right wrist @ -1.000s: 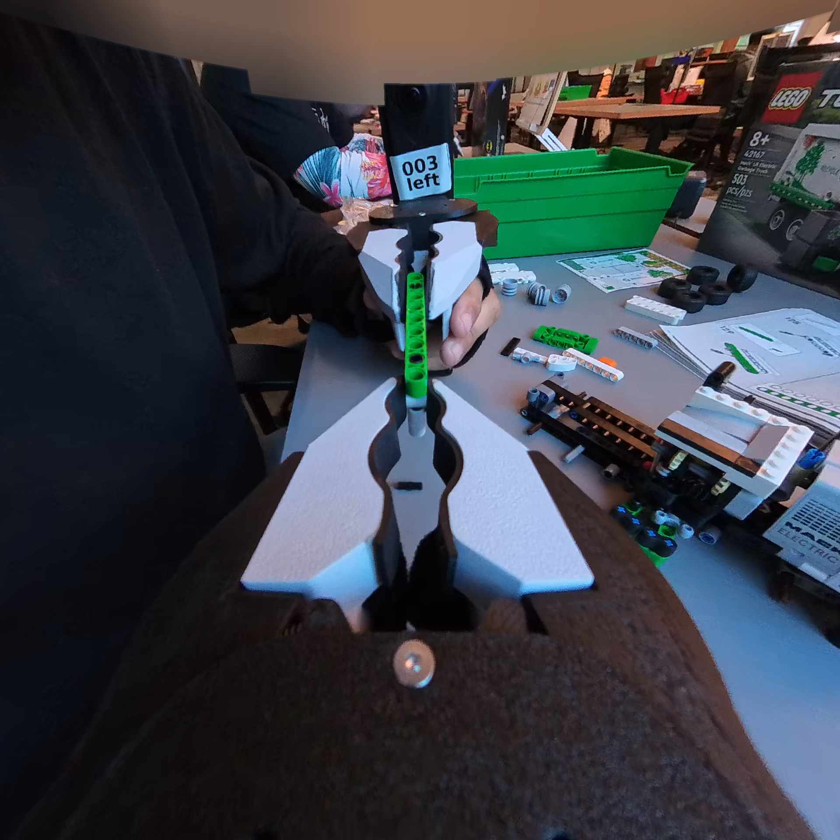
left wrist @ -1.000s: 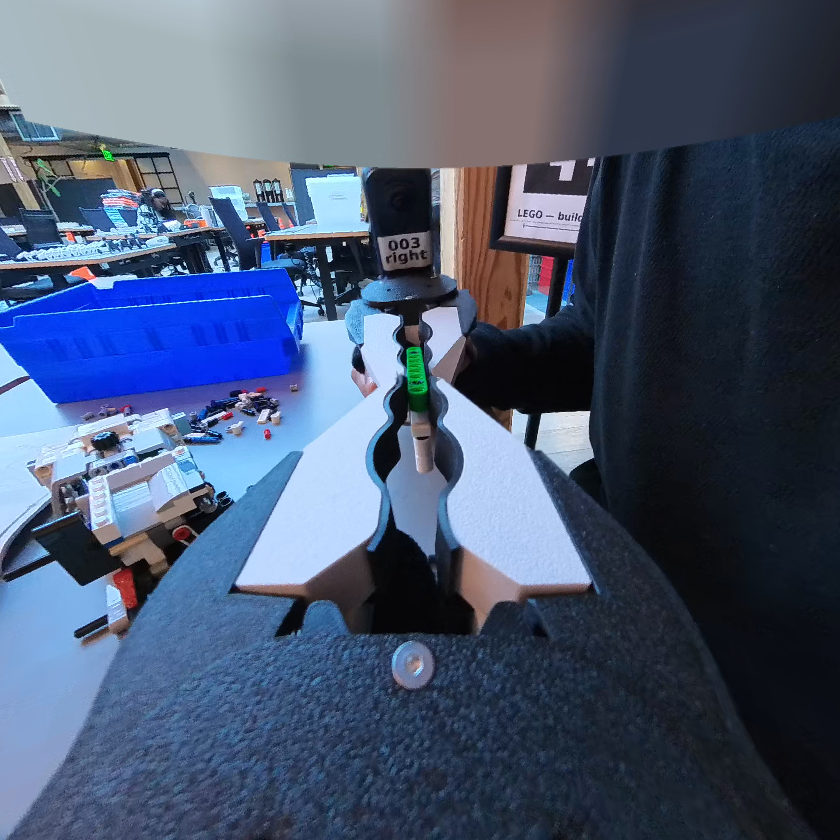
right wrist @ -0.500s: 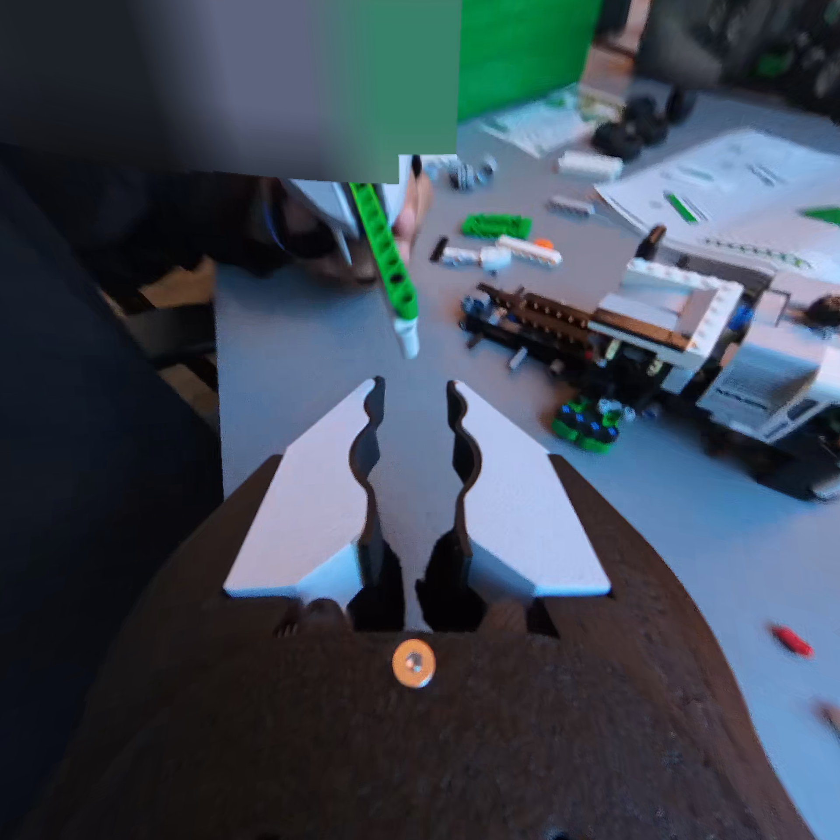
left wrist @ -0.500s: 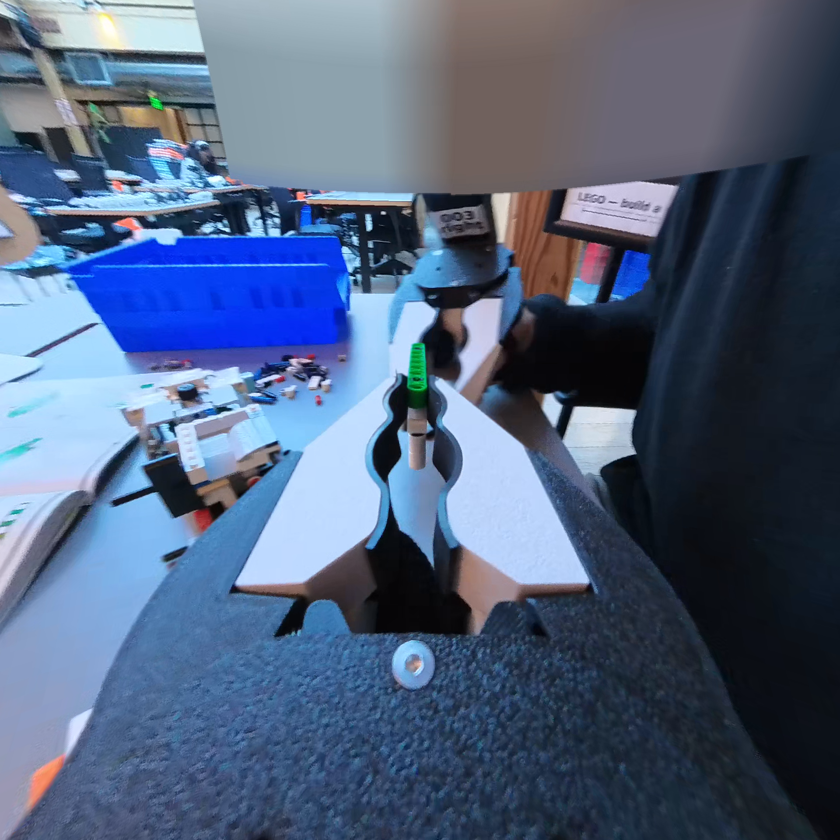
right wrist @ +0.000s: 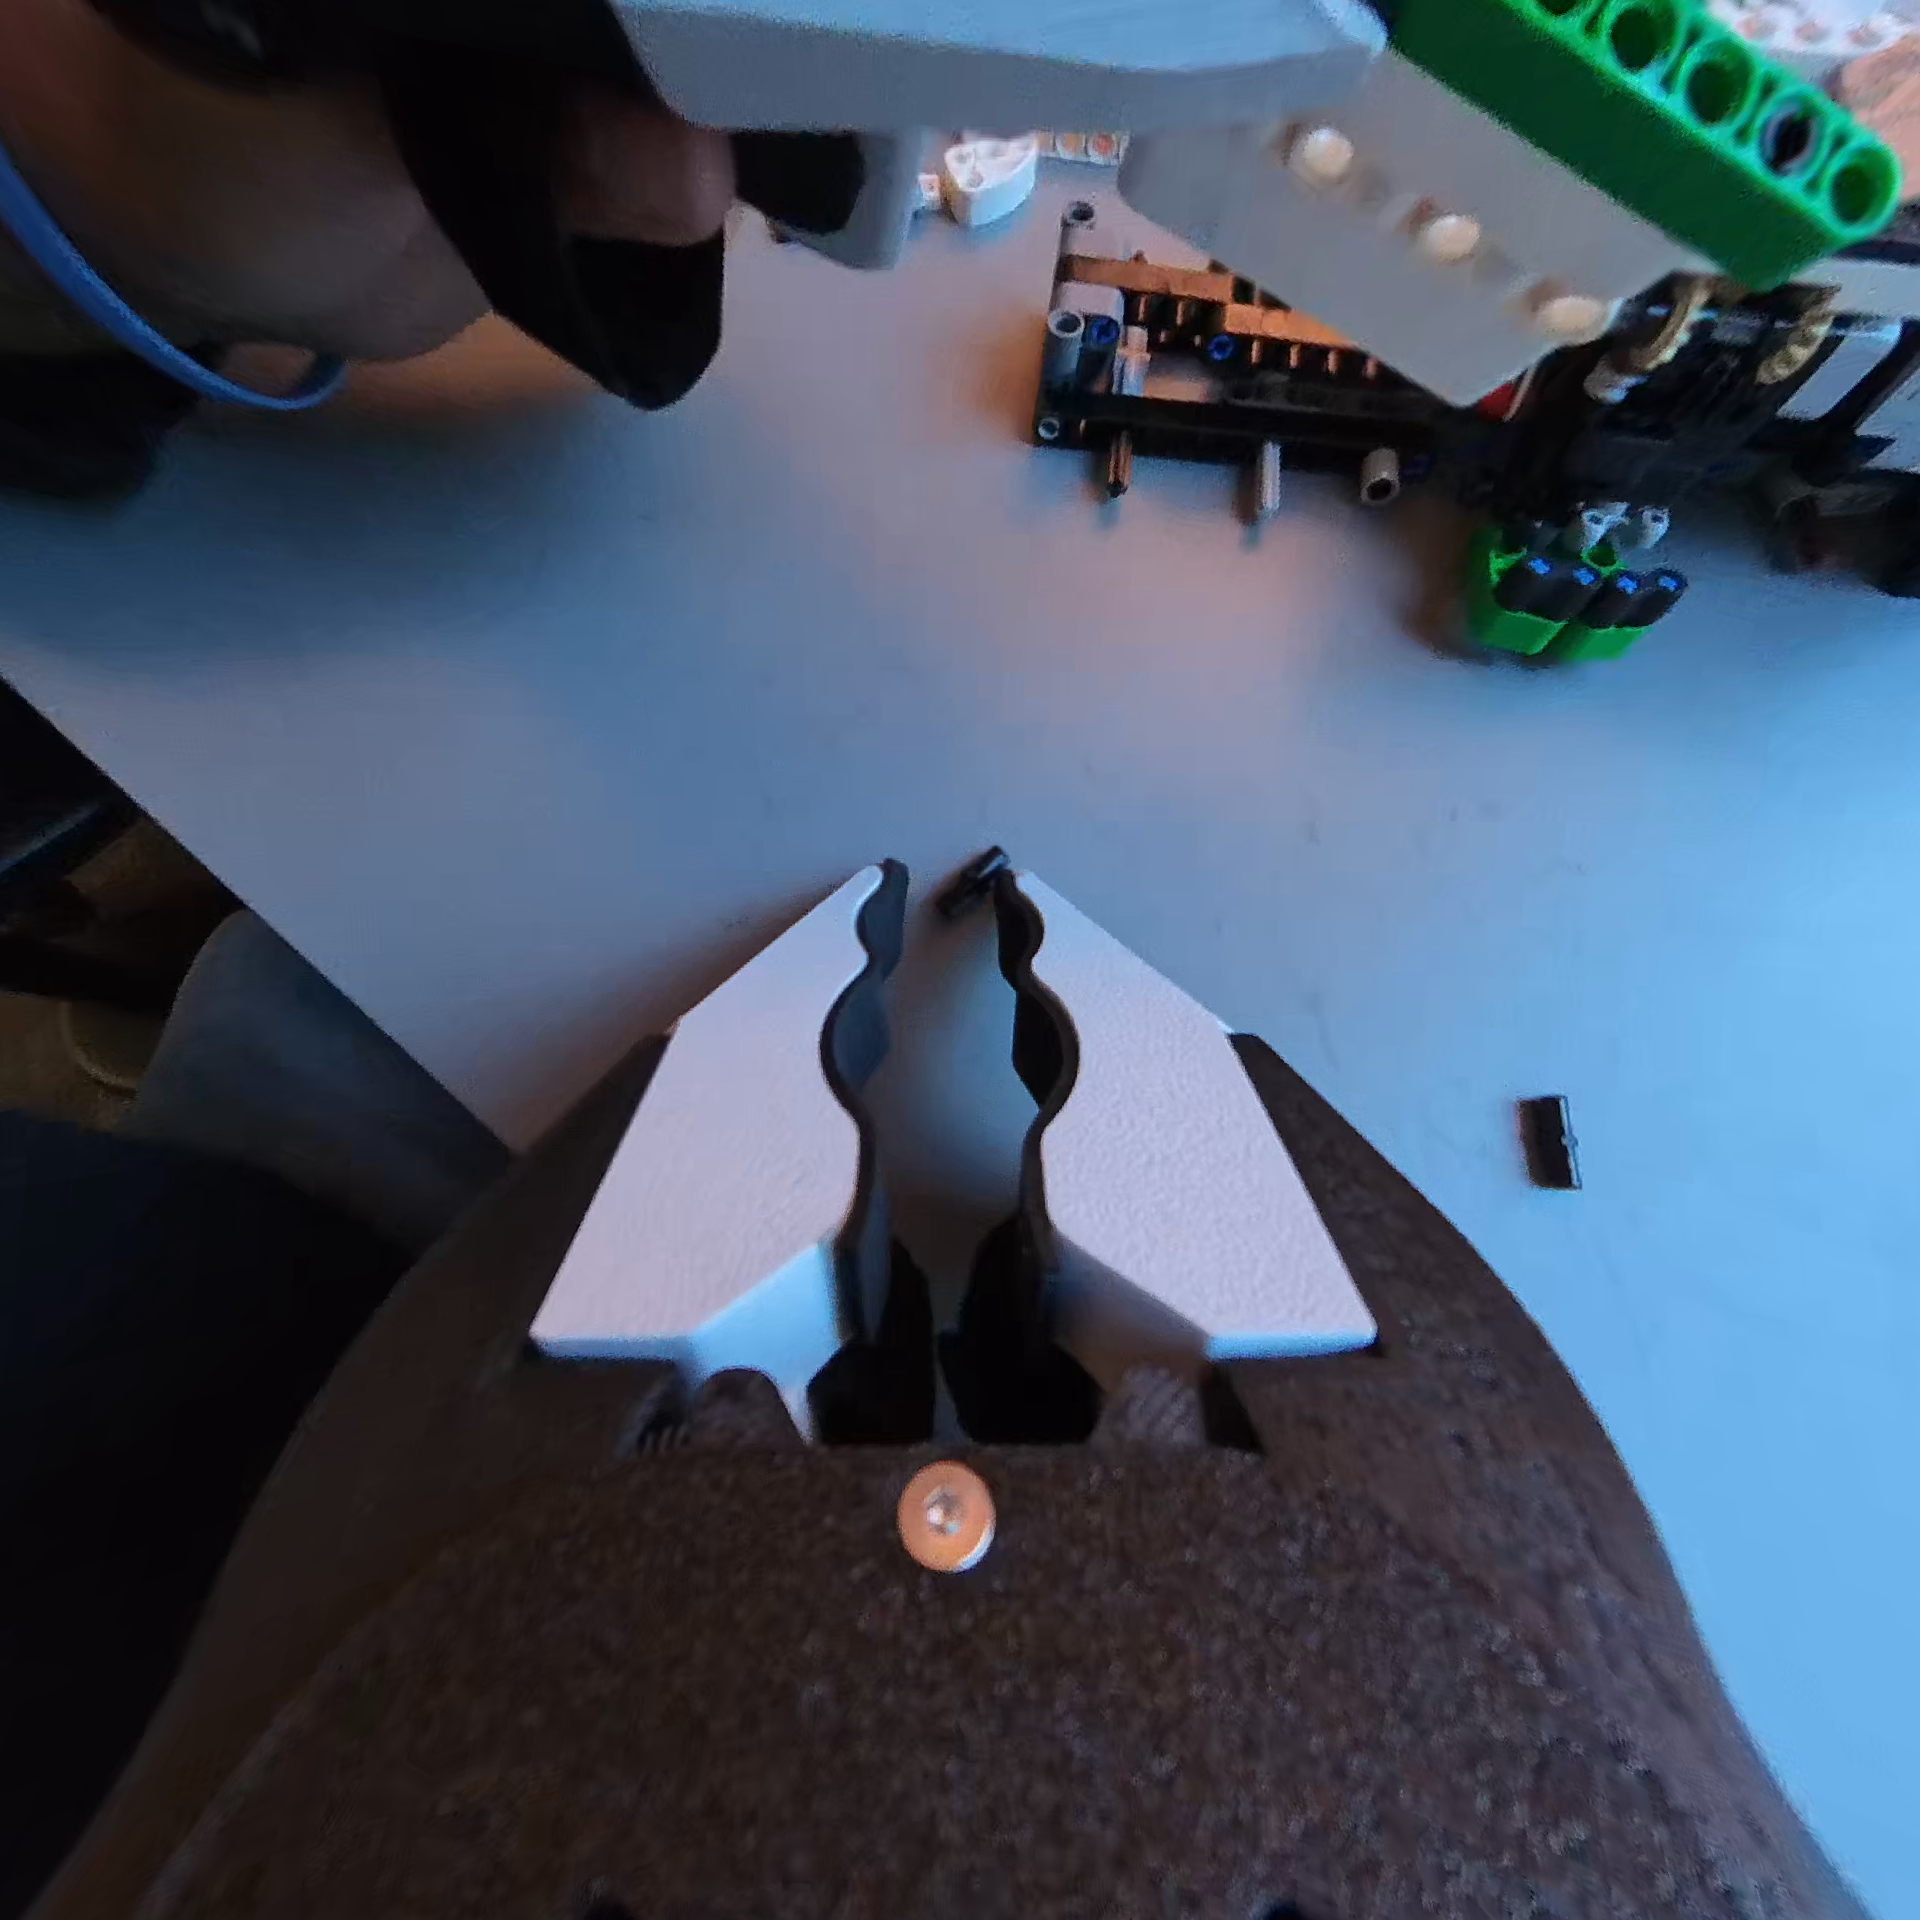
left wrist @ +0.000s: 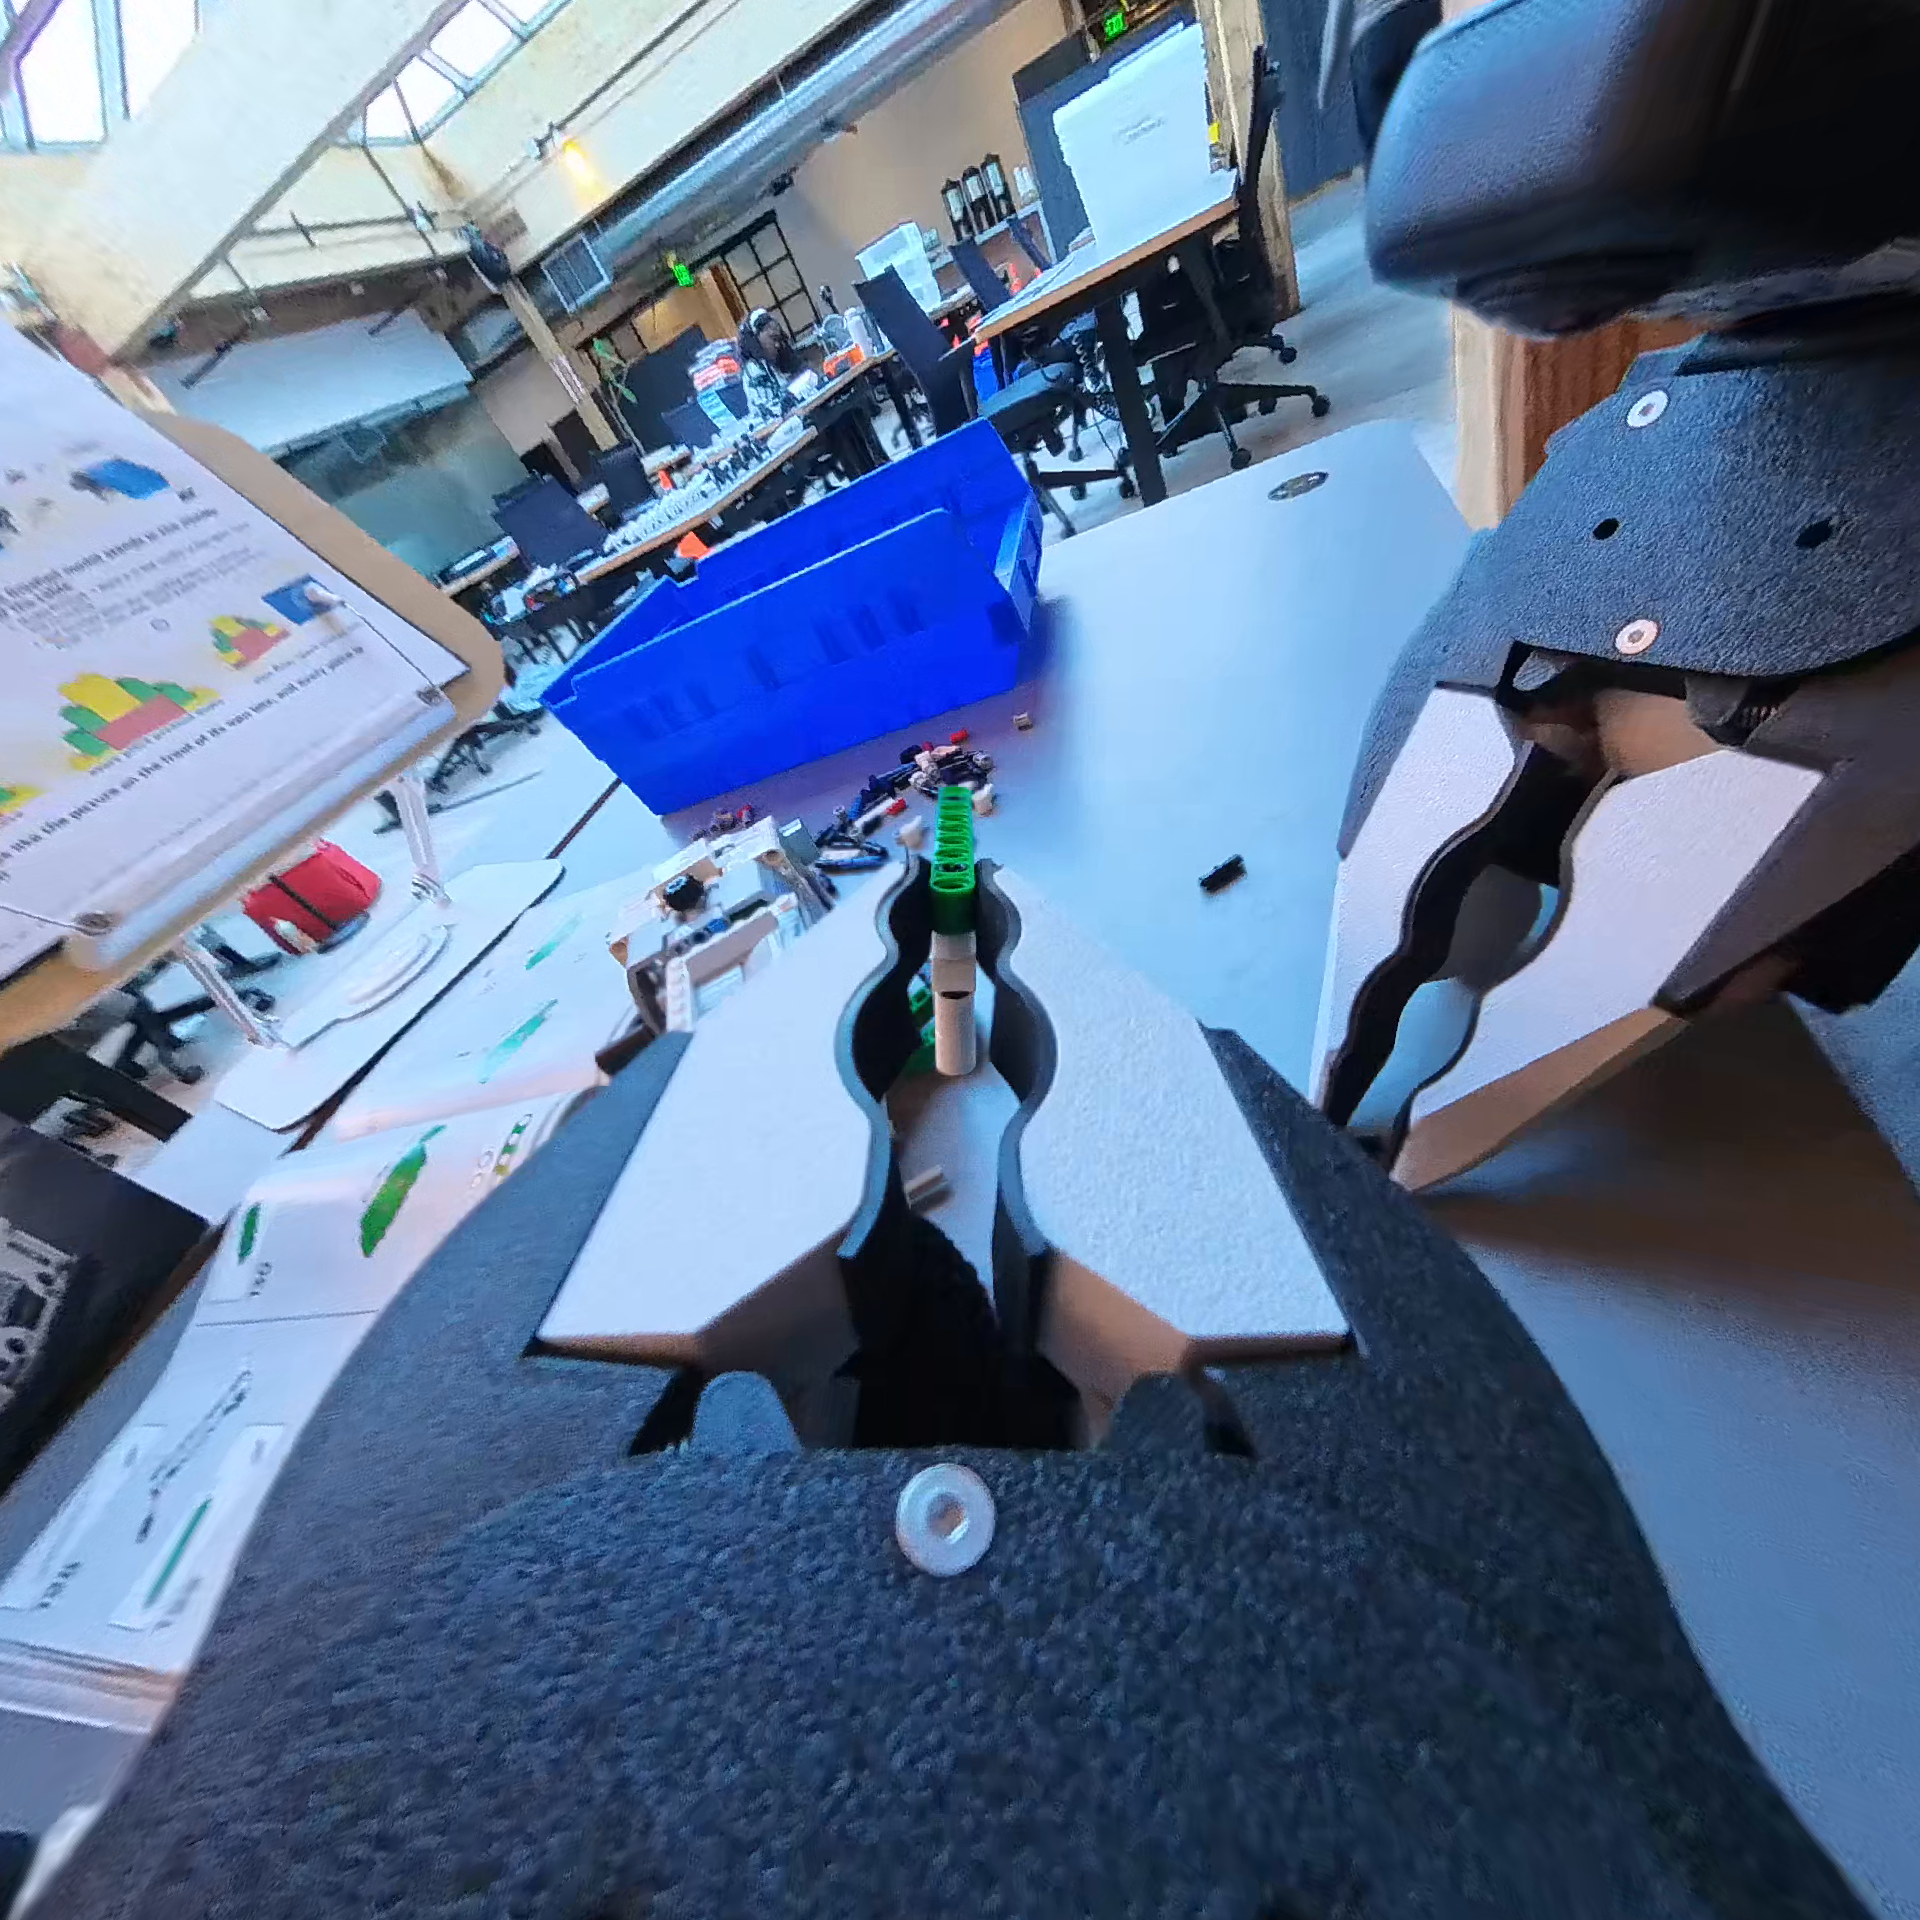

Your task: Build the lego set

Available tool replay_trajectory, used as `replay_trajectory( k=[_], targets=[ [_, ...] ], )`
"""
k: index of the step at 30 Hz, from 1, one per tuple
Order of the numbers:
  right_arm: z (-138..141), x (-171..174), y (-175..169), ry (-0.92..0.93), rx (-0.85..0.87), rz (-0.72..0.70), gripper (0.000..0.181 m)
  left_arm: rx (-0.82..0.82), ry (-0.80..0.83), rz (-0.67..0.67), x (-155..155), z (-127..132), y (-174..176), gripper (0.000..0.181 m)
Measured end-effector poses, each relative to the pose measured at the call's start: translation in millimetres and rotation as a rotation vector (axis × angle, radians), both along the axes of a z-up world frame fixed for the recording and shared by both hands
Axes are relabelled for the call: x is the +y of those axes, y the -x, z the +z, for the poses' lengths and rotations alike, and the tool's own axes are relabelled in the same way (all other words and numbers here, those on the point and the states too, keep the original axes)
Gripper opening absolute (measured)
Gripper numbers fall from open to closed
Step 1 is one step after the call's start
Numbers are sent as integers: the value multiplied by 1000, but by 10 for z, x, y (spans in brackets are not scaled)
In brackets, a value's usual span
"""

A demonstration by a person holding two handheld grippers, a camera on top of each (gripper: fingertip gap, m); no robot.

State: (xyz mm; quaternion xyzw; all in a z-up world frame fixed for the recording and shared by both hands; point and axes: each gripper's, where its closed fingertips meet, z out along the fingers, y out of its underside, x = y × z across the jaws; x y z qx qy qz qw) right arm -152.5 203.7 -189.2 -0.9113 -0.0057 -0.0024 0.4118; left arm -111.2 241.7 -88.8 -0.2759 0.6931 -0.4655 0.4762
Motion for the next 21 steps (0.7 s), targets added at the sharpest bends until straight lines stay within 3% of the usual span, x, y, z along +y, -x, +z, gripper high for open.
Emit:
replay_trajectory(
  k=[4,13,21],
  targets=[
    [-4,23,-27,-7,-57,-27,6,-25,-65,-3,-23,-23,7,5],
    [33,-36,15,-19,-41,47,14,-16,-93,-6,-26,-83,-5,5],
    [-6,-7,7,-4,-7,46,8,-24,-182,-17,-70,-164,-1,5]
  ],
)
